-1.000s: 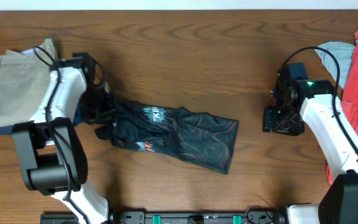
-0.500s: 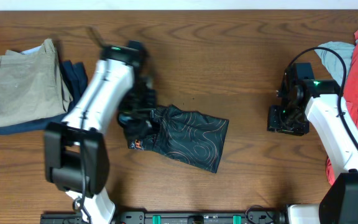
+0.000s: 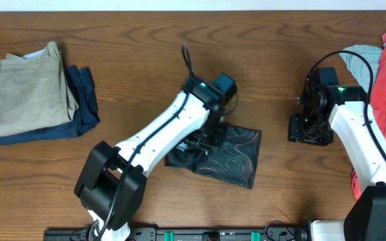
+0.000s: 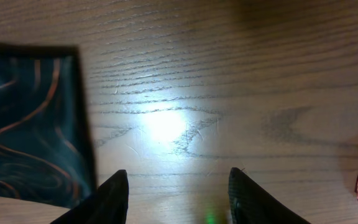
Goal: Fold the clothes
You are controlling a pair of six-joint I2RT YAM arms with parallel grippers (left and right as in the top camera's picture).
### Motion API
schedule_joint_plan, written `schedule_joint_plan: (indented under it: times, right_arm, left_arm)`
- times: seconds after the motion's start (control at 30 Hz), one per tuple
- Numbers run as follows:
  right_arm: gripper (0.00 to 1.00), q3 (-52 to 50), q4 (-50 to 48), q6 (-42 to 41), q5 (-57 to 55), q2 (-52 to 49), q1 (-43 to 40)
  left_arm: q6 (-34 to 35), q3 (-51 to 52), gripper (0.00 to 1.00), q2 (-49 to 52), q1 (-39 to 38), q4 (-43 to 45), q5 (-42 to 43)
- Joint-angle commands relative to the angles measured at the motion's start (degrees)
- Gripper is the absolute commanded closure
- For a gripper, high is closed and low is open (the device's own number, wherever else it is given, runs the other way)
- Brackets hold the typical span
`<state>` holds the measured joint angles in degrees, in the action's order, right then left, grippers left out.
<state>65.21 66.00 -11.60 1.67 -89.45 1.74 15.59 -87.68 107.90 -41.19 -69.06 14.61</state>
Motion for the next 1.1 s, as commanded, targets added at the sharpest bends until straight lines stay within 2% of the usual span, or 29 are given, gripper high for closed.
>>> schedule_joint_plan:
  times: [0.0,0.1,0.23,0.3,0.5,0.77,1.07]
  right_arm:
    - [0.48,0.8,0.0,1.5,1.4,0.4,-0.2]
    - [0.53,0.6,-0.2,7.1,8.8,0.4,0.1]
    - [0.91,-0.6,-1.1,9.2,13.5,0.4,1.3]
    - [0.97,-1.9,-2.7,9.1,13.7,0.4,2.3]
    - [0.97,-8.7,-11.2,9.1,17.9,0.3,7.0]
    - [0.98,-17.9,-23.6,4.7,18.1,0.3,13.2]
    - [0.99,-24.7,-32.4,2.5,17.9,0.3,14.8]
  left_arm:
    - [1.0,-1.0,0.94,-0.5,1.0,-1.0,-2.3]
    - [1.0,-1.0,0.94,-0.5,2.4,-2.2,-4.7]
    - [0.9,-1.0,0.94,-0.5,4.7,-3.3,-4.9]
    - [0.5,-1.0,0.94,-0.5,5.8,-3.9,-4.9]
    - [-1.4,-1.0,0.94,-1.4,9.1,-5.3,-5.3]
    - [-3.1,-1.7,0.94,-5.5,13.8,-5.7,-5.3]
    - [-3.0,-4.0,0.94,-10.0,14.3,-7.2,-4.8]
